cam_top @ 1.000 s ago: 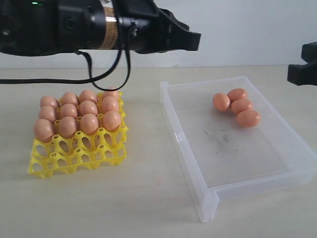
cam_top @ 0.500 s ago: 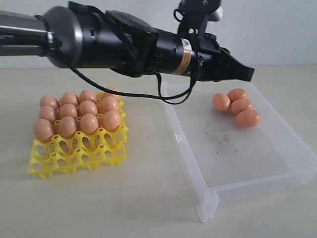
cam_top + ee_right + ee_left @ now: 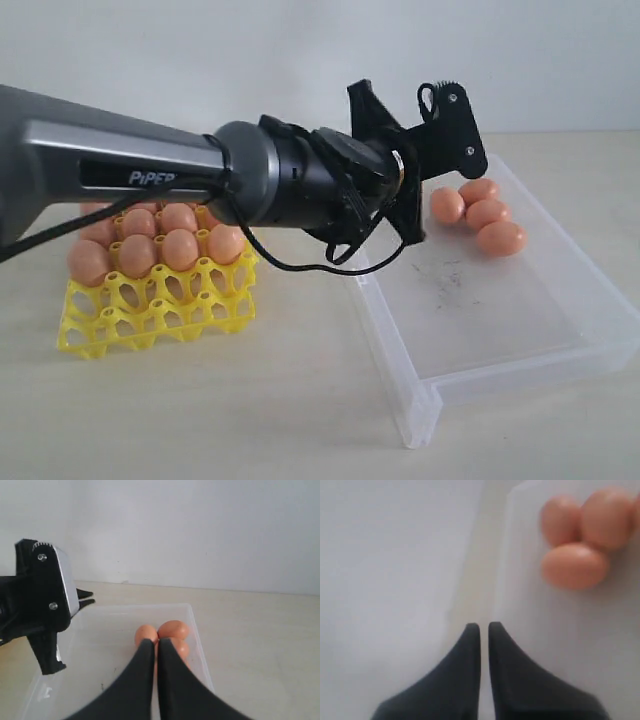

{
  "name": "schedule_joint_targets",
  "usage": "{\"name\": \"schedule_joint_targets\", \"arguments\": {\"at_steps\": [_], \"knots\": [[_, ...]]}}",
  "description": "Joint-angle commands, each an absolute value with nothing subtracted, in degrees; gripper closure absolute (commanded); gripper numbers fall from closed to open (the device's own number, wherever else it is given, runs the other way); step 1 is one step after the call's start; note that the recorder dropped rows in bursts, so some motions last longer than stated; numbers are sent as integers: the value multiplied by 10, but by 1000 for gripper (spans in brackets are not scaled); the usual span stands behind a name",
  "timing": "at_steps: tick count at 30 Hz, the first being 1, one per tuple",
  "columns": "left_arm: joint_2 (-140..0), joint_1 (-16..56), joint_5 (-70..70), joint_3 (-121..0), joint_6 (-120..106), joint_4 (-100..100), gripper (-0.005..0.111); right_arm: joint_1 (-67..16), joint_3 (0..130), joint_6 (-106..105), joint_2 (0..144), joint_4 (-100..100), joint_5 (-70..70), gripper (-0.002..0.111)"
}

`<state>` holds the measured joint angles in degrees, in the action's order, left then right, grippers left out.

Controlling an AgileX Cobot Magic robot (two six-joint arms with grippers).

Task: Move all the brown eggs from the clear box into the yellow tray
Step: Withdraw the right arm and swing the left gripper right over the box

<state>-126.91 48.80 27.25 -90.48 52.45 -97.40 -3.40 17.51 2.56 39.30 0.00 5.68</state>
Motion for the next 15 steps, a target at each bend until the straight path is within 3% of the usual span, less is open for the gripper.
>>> {"name": "schedule_joint_targets", "arguments": {"at_steps": [1,3,5,7,10,15], "knots": [[-1263,543,547,-914,248,-818,103,-29,173,24,390,0,66,109],[-1263,557,564,-935,88,-629,103,-29,173,24,390,0,66,109],[-1263,553,500,-972,-112,-359,103,-29,173,24,390,0,64,109],[-1263,536,408,-1026,-151,-194,103,-29,173,24,390,0,53,109],[-1269,506,362,-1115,-111,-95,103,-29,173,24,390,-4,44,109],[-1297,471,438,-1239,-93,-21,103,-29,173,24,390,-4,45,109]]}}
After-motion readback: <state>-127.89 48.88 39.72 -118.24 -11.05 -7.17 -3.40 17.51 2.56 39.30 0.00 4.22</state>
